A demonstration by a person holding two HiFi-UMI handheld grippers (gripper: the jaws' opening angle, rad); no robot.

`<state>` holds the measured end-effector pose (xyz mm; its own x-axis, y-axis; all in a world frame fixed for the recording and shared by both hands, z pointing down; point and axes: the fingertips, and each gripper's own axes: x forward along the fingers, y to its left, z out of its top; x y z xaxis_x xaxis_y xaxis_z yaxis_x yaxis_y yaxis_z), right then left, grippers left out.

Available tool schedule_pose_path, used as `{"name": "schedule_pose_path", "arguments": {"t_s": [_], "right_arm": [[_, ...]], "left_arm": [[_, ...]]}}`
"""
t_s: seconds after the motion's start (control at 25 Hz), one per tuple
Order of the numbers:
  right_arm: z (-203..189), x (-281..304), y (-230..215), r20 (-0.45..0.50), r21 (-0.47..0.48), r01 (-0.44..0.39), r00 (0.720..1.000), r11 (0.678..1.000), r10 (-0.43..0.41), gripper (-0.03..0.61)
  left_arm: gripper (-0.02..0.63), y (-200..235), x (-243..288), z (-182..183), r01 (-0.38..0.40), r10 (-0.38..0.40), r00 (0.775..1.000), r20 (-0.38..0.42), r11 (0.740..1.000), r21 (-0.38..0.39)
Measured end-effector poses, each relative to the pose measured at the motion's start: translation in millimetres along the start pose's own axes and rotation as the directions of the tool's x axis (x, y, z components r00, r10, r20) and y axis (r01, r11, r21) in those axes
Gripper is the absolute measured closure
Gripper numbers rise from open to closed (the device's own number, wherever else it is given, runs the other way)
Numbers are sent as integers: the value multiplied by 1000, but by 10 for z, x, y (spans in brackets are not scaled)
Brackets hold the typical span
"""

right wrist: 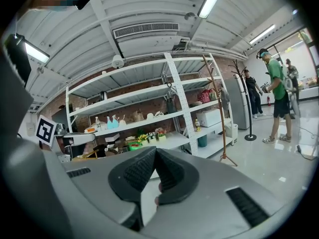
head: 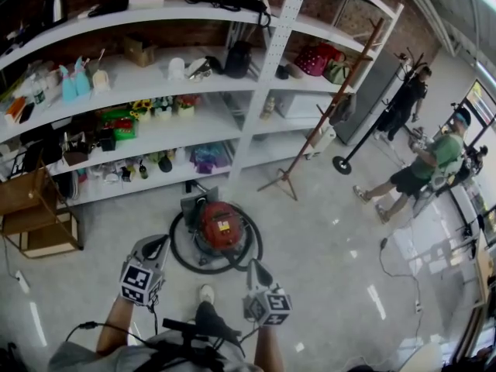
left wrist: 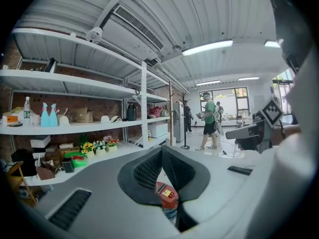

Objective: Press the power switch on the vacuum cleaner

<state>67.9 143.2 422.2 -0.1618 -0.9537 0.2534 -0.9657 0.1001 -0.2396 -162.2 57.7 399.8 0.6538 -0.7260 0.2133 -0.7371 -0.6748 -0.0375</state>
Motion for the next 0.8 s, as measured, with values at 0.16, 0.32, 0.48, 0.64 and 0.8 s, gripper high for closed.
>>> {"name": "schedule_pose_path", "arguments": {"t_s": [0.16,0.32,0.48,0.64,0.8], "right_arm": [[109,310,-187,6,2,-10,1000,1000,10,566],[174,620,-336,-12,28,-31,999,999,31,566],[269,930,-521,-32,20,-43,999,999,44,566],[346,1206,-701,-46,23,-57,997,998,58,566],[362,1431,-908,-69,24,-60,996,998,62,566]], "left_arm": [[607,93,317,114,-15,15,1000,-1,1000,4],[607,190,632,128,-23,23,1000,-20,1000,-1],[607,290,966,171,-33,33,999,-32,999,-8],[607,369,1294,205,-43,42,998,-44,999,-9],[607,426,1569,216,-52,52,997,-56,999,-2]]}}
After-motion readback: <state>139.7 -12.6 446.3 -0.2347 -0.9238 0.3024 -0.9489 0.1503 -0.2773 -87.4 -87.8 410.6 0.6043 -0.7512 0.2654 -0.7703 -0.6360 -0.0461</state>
